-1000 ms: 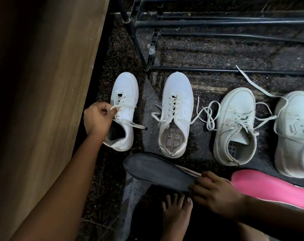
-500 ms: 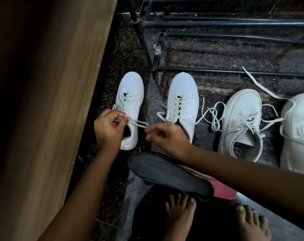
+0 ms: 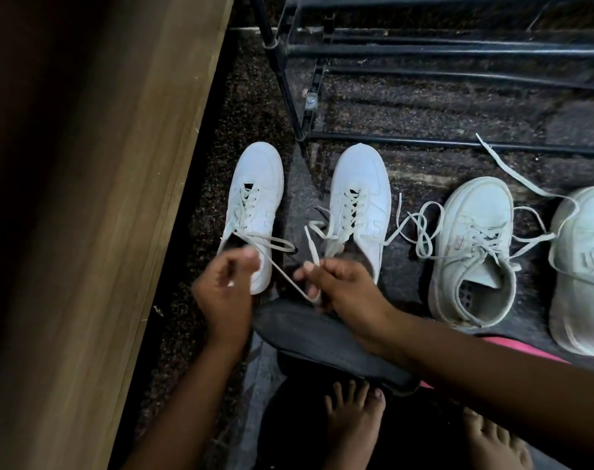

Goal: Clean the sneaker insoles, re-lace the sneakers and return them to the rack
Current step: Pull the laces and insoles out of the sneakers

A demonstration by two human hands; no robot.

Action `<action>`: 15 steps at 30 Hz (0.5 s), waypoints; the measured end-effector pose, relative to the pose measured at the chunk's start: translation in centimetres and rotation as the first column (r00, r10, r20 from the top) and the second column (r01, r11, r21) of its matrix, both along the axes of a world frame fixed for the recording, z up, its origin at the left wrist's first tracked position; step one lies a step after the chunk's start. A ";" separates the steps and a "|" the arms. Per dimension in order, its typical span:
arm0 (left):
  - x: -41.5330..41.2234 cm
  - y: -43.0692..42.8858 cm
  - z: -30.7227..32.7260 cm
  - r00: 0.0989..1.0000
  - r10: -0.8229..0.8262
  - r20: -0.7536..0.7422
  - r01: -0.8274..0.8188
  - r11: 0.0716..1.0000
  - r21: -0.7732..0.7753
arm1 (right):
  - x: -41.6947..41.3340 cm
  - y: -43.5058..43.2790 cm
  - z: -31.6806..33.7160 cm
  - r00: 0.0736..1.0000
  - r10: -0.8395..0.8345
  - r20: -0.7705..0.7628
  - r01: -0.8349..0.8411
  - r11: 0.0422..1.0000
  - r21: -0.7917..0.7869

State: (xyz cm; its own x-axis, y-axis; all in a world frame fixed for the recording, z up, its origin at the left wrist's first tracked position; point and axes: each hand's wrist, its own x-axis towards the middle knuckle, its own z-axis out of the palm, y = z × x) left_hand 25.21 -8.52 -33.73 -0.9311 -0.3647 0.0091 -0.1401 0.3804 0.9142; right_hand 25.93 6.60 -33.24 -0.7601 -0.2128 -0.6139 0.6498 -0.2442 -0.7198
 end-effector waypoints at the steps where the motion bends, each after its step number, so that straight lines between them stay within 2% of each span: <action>1: -0.7 -0.6 -0.8 0.990 0.124 0.073 -0.129 0.990 0.059 | 0.7 0.3 0.7 1.000 0.020 0.017 -0.020 1.000 -0.020; 2: -1.5 -1.4 -1.7 0.976 0.184 0.118 -0.191 0.980 0.055 | 1.5 0.5 1.3 0.998 0.044 0.037 -0.042 0.998 -0.052; 4: -3.5 -3.2 -2.9 0.970 0.189 0.155 -0.183 0.982 -0.051 | 2.9 0.9 2.7 0.992 0.111 0.067 -0.103 0.988 -0.115; 7: -6.8 -4.9 -3.7 0.981 0.062 0.185 -0.015 0.969 -0.246 | 4.8 1.6 4.5 0.969 0.214 0.126 -0.189 0.965 -0.183; 9: -8.6 -5.4 -4.0 0.972 0.037 0.234 0.044 0.943 -0.329 | 5.8 2.3 5.5 0.944 0.303 0.132 -0.266 0.933 -0.244; 12: -9.9 -4.9 -3.9 0.946 0.066 0.317 0.015 0.968 -0.249 | 6.8 3.1 6.2 0.893 0.434 0.121 -0.377 0.867 -0.327; 15: -10.5 -4.7 -4.1 0.918 0.105 0.382 -0.030 0.980 -0.198 | 7.0 3.5 6.1 0.887 0.443 0.133 -0.377 0.859 -0.347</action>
